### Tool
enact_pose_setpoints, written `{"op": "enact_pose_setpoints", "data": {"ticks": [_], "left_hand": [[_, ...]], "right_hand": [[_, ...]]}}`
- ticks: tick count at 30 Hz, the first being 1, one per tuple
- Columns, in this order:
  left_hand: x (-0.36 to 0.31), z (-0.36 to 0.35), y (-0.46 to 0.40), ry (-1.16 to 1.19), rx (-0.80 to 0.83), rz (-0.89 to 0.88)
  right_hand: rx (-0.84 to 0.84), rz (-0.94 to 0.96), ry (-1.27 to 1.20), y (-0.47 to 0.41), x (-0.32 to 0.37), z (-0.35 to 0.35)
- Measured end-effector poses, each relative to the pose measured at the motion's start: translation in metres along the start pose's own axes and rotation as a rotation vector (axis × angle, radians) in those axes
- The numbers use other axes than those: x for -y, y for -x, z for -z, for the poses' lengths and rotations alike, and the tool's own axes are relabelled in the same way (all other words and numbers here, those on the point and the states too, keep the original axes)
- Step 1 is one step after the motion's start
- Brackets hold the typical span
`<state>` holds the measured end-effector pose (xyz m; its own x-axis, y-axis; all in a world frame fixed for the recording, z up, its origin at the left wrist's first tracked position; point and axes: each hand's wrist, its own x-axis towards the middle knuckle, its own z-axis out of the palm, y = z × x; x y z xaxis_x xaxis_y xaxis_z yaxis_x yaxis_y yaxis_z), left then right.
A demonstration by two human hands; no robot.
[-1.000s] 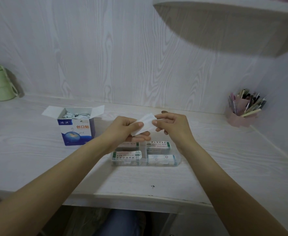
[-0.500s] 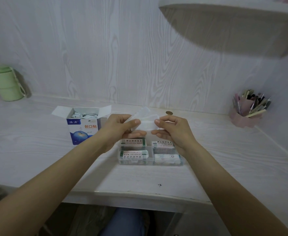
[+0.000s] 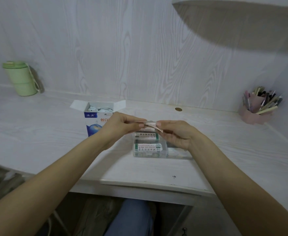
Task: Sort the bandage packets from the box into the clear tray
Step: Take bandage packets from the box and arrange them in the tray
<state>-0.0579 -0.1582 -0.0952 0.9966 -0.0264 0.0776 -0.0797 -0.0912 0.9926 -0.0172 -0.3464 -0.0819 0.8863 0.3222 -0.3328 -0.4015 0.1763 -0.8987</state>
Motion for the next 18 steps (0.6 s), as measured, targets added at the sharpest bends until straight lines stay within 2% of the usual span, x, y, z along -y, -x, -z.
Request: {"op": "enact_pose_setpoints", "data": {"ticks": [9,18], "left_hand": [[0.010,0.003,0.001,-0.084,-0.061,0.002],[0.011,0.002,0.003,0.001,-0.044,-0.004]], "right_hand": [[-0.047,0.088,0.015,0.004,-0.011,-0.006],[-0.155,0.217,0.287,0.009,-0.013,-0.011]]}}
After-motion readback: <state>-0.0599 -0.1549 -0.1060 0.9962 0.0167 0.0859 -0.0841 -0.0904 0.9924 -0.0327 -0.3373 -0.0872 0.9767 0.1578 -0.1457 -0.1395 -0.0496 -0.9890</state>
